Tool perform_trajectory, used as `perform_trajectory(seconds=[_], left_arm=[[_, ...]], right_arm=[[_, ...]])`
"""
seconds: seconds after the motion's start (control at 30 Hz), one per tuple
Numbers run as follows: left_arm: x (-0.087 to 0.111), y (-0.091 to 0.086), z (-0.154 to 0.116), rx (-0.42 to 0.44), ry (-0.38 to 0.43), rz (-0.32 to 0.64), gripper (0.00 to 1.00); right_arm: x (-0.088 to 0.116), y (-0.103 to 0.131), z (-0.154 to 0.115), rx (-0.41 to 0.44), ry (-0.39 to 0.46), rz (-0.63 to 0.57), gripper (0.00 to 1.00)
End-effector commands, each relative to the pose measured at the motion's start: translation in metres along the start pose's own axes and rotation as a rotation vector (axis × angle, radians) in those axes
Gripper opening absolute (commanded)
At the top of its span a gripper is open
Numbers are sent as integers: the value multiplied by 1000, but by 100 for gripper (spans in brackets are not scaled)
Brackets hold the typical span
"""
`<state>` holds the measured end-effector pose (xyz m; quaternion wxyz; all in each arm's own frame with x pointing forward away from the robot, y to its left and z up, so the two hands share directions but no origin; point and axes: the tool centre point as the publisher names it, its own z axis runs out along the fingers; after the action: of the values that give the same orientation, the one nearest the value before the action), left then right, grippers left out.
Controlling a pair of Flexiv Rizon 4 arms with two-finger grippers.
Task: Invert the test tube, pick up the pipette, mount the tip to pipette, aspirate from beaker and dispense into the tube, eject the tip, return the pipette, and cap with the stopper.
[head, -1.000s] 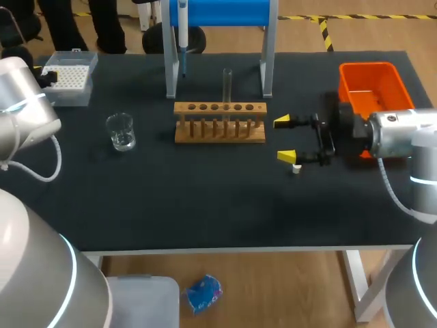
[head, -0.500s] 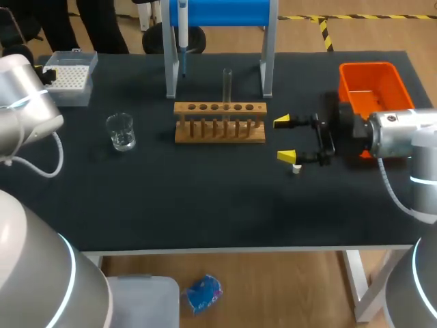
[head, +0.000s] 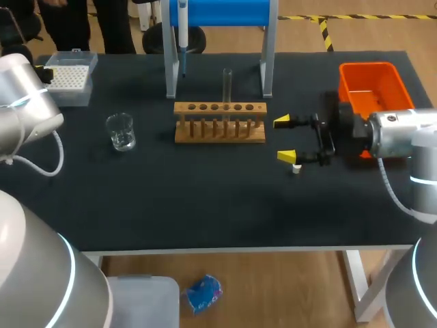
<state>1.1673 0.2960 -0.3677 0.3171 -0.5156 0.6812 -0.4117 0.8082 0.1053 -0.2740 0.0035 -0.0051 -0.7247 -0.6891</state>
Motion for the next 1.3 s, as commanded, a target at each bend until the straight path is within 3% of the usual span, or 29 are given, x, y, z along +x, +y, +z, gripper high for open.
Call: perform_trajectory(seconds=[0.03,0.93,1.03,1.13,1.3], left_arm=[[1,2,0,8,-3,0,38],[4,5,-3,10,2,-4,33],[4,5,-3,10,2,-2,25],[4,5,-3,8,0,-2,0],[3,5,-3,8,-2,-3,0]], right_arm=[[1,0,0,1,-3,-1,100],[1,0,0,1,-3,-1,100],[1,0,0,1,-3,-1,100],[1,0,0,1,-3,-1,100],[1,0,0,1,-3,-1,100]])
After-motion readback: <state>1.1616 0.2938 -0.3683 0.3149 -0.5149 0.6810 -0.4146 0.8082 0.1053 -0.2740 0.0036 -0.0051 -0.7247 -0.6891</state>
